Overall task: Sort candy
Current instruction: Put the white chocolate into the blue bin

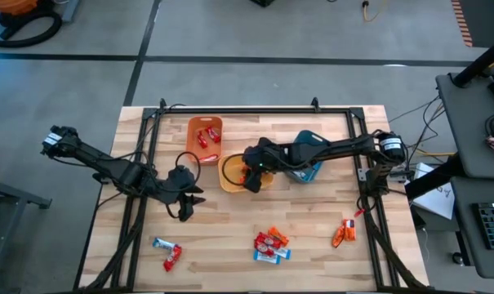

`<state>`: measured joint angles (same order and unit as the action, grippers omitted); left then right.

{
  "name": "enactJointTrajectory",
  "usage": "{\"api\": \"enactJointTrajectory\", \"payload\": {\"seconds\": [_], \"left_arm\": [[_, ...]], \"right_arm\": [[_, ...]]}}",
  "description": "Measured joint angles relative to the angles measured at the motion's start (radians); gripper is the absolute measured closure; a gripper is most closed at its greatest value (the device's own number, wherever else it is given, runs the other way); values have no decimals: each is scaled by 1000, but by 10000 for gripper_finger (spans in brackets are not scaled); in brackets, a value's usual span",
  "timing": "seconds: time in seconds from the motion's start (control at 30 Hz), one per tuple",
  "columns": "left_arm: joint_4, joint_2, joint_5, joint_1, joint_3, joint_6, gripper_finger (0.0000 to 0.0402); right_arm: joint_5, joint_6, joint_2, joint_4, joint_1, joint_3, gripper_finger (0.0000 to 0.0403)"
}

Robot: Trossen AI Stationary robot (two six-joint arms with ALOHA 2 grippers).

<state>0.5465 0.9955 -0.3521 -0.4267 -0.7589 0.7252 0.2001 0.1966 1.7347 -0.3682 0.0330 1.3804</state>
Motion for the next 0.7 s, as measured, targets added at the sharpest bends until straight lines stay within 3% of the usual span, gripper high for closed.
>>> {"api": "enactJointTrajectory", "payload": {"seconds": [0.13, 0.23, 0.7], "left_arm": [[0, 10, -2, -3, 0, -5, 261], [0, 28, 55, -16, 0, -4, 261], [1, 193, 460, -161, 0, 155, 261]], "right_arm": [[-128, -77, -16, 28, -8, 0, 205], [-210, -88, -47, 11, -28, 0, 207], [-221, -87, -122, -217, -145, 0, 211]]}}
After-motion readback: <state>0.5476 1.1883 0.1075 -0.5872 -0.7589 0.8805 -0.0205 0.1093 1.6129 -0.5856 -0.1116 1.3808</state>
